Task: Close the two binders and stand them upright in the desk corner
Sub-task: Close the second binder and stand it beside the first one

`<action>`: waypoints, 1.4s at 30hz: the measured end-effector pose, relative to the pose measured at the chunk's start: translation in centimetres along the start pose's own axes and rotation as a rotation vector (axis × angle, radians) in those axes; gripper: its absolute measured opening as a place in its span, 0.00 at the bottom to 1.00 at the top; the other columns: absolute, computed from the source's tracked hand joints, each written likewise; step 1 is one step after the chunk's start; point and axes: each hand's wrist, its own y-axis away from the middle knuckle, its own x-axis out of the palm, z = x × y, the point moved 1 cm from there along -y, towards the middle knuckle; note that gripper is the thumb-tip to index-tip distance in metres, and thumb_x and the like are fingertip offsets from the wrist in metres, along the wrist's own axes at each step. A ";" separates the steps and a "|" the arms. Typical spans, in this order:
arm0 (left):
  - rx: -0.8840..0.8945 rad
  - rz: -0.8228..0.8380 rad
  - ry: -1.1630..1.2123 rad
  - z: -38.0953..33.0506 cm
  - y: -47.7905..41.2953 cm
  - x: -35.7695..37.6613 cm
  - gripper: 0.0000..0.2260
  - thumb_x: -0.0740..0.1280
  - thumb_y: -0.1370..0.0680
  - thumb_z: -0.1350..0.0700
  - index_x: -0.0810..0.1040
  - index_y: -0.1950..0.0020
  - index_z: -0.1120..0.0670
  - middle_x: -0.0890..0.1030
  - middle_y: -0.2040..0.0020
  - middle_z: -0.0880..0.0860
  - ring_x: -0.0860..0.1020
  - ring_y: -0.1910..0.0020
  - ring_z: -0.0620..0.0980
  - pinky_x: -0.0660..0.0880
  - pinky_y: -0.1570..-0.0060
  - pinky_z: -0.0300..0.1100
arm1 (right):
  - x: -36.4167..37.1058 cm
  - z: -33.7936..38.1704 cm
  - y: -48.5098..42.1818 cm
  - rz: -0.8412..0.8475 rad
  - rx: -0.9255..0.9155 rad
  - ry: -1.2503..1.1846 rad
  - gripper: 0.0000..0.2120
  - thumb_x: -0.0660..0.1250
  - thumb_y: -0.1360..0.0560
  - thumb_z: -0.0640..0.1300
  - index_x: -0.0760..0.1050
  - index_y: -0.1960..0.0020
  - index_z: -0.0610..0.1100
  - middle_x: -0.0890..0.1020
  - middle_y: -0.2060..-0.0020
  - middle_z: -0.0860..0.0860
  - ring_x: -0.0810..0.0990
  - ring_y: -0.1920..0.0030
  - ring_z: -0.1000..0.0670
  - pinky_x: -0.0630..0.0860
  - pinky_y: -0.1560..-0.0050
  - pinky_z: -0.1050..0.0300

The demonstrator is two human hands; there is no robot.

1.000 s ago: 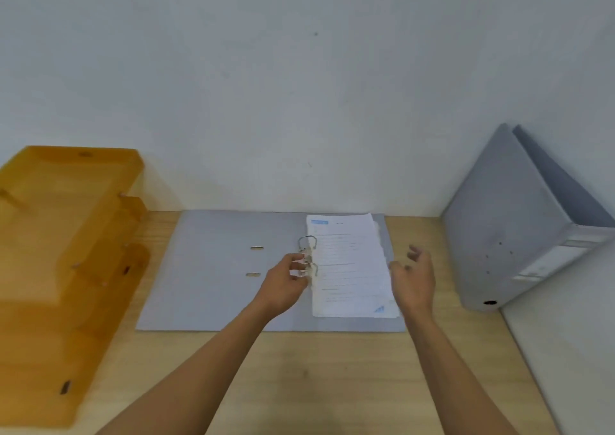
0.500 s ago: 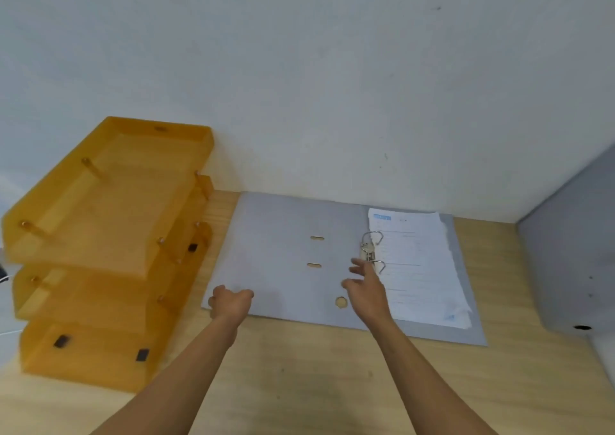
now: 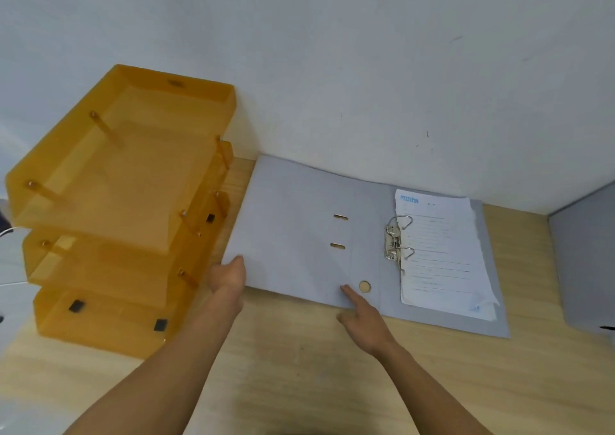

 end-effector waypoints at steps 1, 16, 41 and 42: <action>0.017 -0.012 0.037 -0.1 0.4 0.0 0.25 0.66 0.19 0.51 0.68 0.24 0.59 0.73 0.27 0.57 0.72 0.30 0.62 0.71 0.33 0.52 | -0.2 0.2 -0.1 -0.010 0.010 -0.015 0.30 0.62 0.20 0.43 0.59 0.20 0.48 0.63 0.21 0.52 0.61 0.22 0.51 0.58 0.26 0.57; 0.251 0.617 0.635 -1.7 11.5 2.3 0.27 0.52 0.18 0.37 0.83 0.39 0.52 0.87 0.43 0.55 0.85 0.43 0.53 0.79 0.45 0.50 | -6.0 14.5 2.1 0.040 -0.141 -0.460 0.32 0.61 0.24 0.66 0.65 0.24 0.54 0.69 0.28 0.58 0.70 0.28 0.47 0.75 0.35 0.43; 0.619 0.721 -0.515 4.3 18.3 17.8 0.34 0.71 0.22 0.57 0.60 0.19 0.56 0.53 0.17 0.53 0.55 0.19 0.50 0.53 0.24 0.41 | -26.7 -7.4 5.9 -0.455 0.118 -0.545 0.10 0.70 0.28 0.31 0.82 0.48 0.39 0.86 0.49 0.39 0.85 0.52 0.40 0.82 0.47 0.43; 0.616 0.696 -0.514 4.3 18.3 18.0 0.35 0.71 0.22 0.58 0.59 0.19 0.57 0.53 0.17 0.54 0.55 0.19 0.51 0.54 0.24 0.41 | -26.8 -8.7 5.6 -0.456 0.153 -0.566 0.12 0.70 0.28 0.31 0.81 0.45 0.36 0.85 0.49 0.38 0.85 0.53 0.40 0.82 0.48 0.44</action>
